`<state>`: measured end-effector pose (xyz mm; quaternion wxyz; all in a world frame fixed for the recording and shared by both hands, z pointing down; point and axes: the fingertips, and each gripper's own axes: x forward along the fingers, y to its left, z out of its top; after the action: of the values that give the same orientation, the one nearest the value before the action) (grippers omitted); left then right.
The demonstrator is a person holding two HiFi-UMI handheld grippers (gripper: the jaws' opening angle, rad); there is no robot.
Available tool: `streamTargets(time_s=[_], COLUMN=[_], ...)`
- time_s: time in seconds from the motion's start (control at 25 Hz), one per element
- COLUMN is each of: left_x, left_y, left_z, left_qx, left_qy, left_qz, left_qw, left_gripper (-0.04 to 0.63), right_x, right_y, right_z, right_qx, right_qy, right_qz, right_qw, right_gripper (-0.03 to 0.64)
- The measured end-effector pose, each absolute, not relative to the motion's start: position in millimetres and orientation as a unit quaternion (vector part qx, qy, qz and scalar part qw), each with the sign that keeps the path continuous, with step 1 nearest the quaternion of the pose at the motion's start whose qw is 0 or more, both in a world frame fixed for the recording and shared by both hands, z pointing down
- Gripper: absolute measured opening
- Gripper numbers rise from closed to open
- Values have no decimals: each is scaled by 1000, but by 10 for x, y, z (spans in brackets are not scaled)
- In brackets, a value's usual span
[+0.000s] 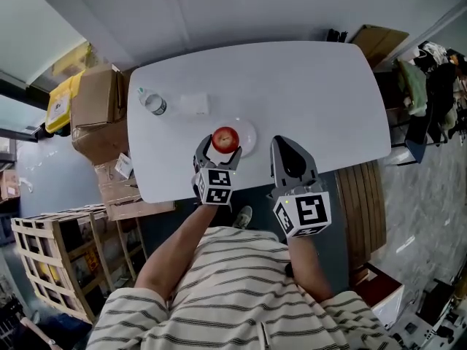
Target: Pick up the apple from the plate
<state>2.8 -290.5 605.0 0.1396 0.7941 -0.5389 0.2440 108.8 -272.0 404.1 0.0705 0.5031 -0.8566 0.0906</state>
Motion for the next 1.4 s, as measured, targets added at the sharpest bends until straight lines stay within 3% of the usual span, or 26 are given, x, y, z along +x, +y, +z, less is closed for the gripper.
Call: streamTargets(time_s=[1.4], left_x=[-93], left_y=[-2817], left_z=[4572], left_qx=[805], left_qy=[-567], left_qz=[147], left_qw=[99], left_gripper=[380], right_x=[1031], right_y=[-2614], right_z=[3842], right_qx=[506], right_qy=[-858], right_qz=[65], right_qw=[63], right_gripper=[5])
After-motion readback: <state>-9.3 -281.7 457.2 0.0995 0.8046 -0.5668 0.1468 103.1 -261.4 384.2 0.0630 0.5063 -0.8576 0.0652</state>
